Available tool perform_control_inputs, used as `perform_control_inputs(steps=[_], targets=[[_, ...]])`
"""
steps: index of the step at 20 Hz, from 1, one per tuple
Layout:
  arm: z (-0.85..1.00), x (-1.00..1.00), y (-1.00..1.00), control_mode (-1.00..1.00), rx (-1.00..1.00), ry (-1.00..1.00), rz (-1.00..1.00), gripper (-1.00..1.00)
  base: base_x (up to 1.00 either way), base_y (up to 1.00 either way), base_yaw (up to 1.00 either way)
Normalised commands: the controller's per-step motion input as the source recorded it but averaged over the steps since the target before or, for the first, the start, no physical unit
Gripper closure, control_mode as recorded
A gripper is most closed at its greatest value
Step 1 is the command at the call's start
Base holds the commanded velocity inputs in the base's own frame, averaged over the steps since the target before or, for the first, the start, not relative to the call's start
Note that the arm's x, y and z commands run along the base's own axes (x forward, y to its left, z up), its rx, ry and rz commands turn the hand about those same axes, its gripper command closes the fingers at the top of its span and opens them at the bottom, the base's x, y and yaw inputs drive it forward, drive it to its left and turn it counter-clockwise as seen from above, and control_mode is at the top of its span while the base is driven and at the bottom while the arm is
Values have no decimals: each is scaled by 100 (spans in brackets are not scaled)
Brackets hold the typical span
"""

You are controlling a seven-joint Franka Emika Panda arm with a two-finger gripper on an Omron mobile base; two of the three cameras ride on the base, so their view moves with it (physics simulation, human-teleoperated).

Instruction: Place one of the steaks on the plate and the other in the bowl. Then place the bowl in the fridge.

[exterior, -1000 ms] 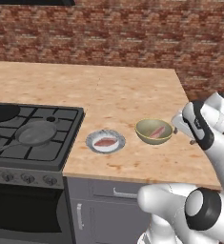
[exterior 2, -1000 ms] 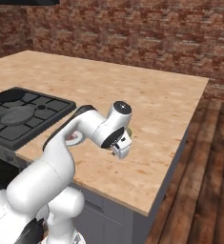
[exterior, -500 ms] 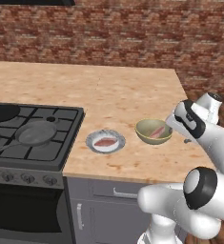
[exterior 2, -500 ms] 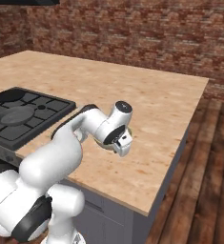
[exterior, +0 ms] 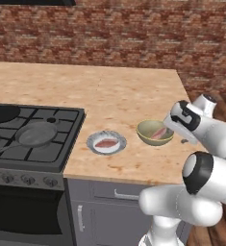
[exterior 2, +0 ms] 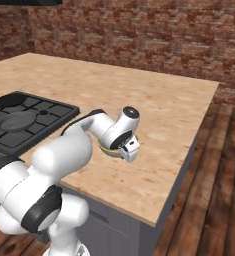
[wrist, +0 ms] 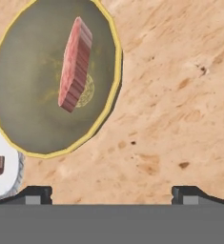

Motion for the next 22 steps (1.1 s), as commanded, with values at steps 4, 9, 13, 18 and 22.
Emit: perform_control_inputs(steps=[4,9,13,18,22], targets=[[-19,21,0,-100,0,0,0,-100,0,0,0],[-19,21,0,-100,0,0,0,-100,0,0,0],[-17,24,0,-100,0,0,0,-100,0,0,0],[-16,23,-3,-100,0,0,0,-100,0,0,0],[-12,23,-8,-100,0,2,0,-100,0,0,0]])
